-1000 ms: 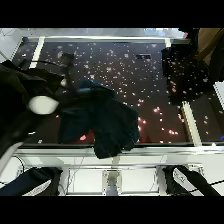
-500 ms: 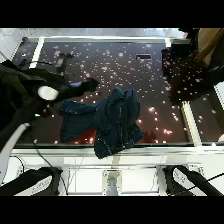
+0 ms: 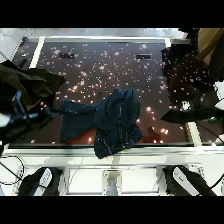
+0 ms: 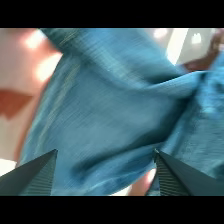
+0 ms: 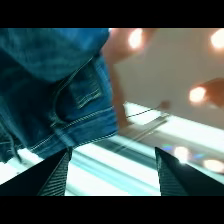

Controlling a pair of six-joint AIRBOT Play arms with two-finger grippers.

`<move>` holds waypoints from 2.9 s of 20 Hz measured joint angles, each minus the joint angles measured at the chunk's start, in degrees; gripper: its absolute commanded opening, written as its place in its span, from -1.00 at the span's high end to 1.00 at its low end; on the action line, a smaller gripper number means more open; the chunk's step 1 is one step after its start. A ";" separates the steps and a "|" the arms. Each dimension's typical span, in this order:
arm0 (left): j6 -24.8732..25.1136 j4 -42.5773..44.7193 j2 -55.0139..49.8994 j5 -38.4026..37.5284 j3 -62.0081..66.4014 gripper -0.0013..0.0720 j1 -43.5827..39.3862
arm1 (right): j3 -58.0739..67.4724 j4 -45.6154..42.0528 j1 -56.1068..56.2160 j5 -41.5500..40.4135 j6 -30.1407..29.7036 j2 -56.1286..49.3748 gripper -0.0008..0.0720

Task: Fold the clothes and pants, and hang the long-sleeved shirts on hangers.

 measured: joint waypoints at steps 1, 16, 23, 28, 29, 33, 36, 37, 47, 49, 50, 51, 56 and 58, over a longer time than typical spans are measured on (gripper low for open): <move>-1.68 -0.07 2.38 -0.35 -3.28 -0.98 2.45 | -2.67 1.09 -0.13 -0.50 -0.66 0.13 -0.69; -6.60 -12.09 2.03 1.95 -22.56 -0.97 9.46 | -16.17 12.46 -0.37 -7.65 -7.85 0.37 -0.67; -6.73 -12.48 1.18 4.11 -22.82 -0.56 9.49 | -16.31 12.83 -0.37 -8.87 -8.22 0.37 -0.67; -6.75 -12.98 0.46 9.35 -22.80 -0.56 9.44 | -16.31 12.87 -0.37 -8.57 -8.20 0.37 -0.66; -6.73 -13.16 0.02 9.97 -22.80 -0.56 9.18 | -16.35 12.87 -0.37 -8.61 -8.20 0.37 -0.66; -6.47 -13.44 -2.67 11.56 -22.75 -0.56 5.99 | -17.18 11.98 -0.37 -8.85 -8.13 0.11 -0.66; -6.38 -14.12 -4.79 12.44 -22.75 -0.56 2.95 | -17.90 11.82 -0.37 -8.92 -8.00 -0.09 -0.66; -6.40 -14.43 -5.29 12.72 -22.75 -0.52 2.40 | -18.01 11.76 -0.37 -8.94 -7.98 -0.11 -0.66; -4.57 -17.16 -6.54 17.29 -22.84 0.90 0.90 | -18.36 12.00 9.05 -17.42 -7.72 -5.18 -0.56; -4.35 -17.51 -6.56 17.38 -22.84 0.90 0.90 | -18.36 13.64 11.23 -19.91 -7.74 -8.70 -0.56; -4.31 -17.66 -6.56 17.44 -22.84 0.90 0.90 | -18.36 14.56 12.22 -20.81 -8.02 -10.54 -0.56; -4.24 -17.75 -6.56 17.44 -22.84 0.90 0.90 | -18.36 15.63 13.16 -21.59 -8.41 -12.13 -0.56; -2.38 -19.74 -6.60 17.62 -22.84 0.90 0.90 | -17.27 20.37 19.78 -24.09 -9.97 -18.25 0.12; -0.07 -22.12 -6.58 17.68 -22.53 0.91 0.90 | -15.74 19.52 22.29 -25.20 -10.40 -19.37 0.85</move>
